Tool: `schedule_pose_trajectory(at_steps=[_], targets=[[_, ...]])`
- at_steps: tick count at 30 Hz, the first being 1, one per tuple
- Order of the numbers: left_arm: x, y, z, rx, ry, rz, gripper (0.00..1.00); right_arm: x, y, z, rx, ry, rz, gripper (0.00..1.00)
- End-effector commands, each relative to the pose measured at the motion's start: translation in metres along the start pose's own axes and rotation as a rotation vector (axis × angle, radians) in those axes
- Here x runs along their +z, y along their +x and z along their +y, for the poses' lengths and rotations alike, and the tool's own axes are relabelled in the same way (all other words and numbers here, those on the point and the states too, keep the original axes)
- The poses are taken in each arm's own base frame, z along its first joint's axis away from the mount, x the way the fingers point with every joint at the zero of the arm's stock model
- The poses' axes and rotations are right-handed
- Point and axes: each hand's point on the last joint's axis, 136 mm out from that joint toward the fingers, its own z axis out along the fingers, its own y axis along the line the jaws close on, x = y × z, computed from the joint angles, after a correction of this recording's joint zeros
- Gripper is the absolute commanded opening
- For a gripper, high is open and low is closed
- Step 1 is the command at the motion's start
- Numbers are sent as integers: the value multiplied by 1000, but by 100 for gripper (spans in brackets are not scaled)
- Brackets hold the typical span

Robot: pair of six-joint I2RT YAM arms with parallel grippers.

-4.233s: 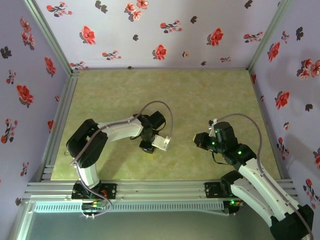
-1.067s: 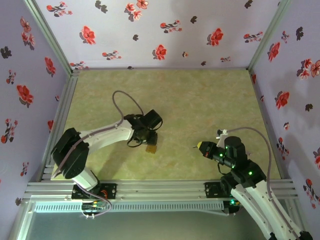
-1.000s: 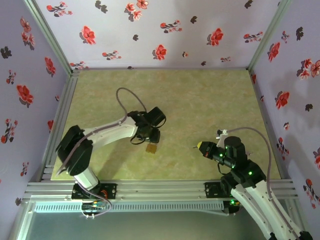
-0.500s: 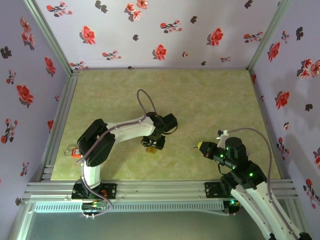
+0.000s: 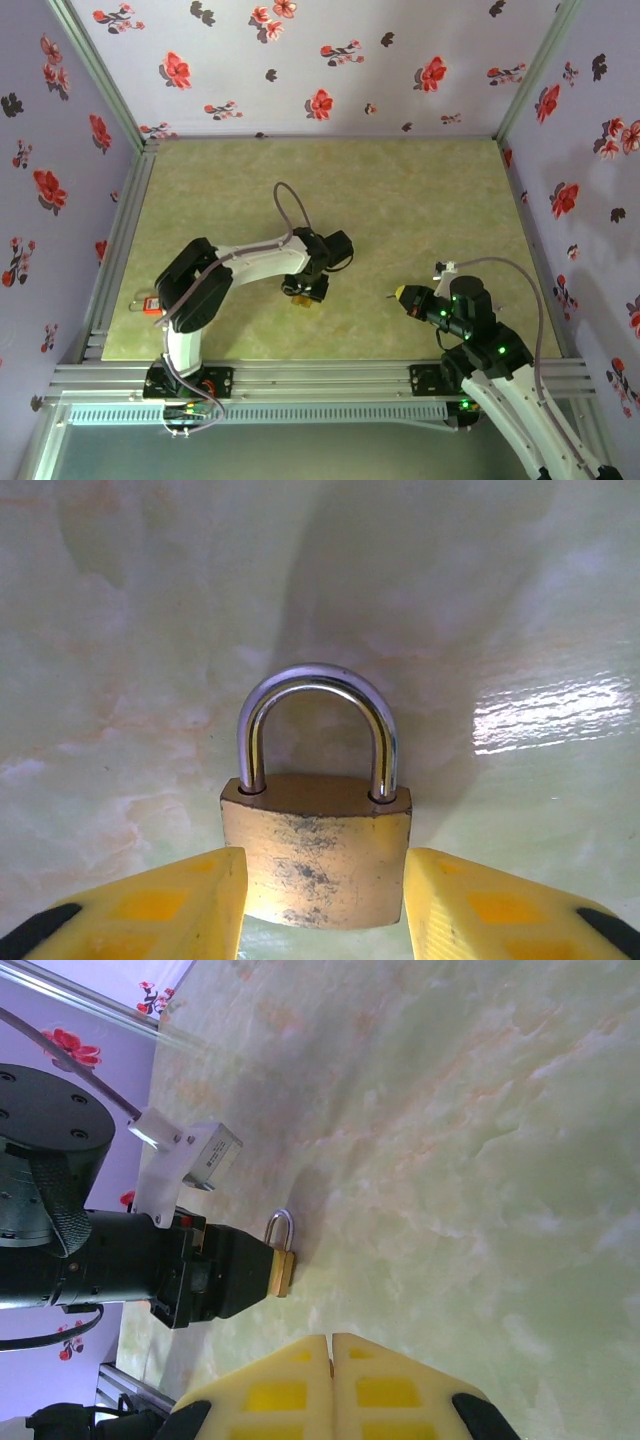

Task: Unlock with the key

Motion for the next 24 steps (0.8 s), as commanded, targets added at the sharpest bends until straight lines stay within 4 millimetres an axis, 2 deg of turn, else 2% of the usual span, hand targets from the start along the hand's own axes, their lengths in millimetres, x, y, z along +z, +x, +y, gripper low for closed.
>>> schedule_pose_trajectory(at_steps=[1, 5, 12, 24], targets=[[15, 11, 8, -25, -38, 48, 45, -1, 1, -1, 12, -7, -3, 0], [22, 10, 5, -33, -22, 46, 45, -1, 1, -2, 14, -5, -3, 0], [34, 24, 11, -37, -29, 86, 45, -1, 2, -3, 15, -4, -6, 0], [18, 24, 5, -53, 33, 71, 50, 1, 1, -4, 26, -6, -10, 0]])
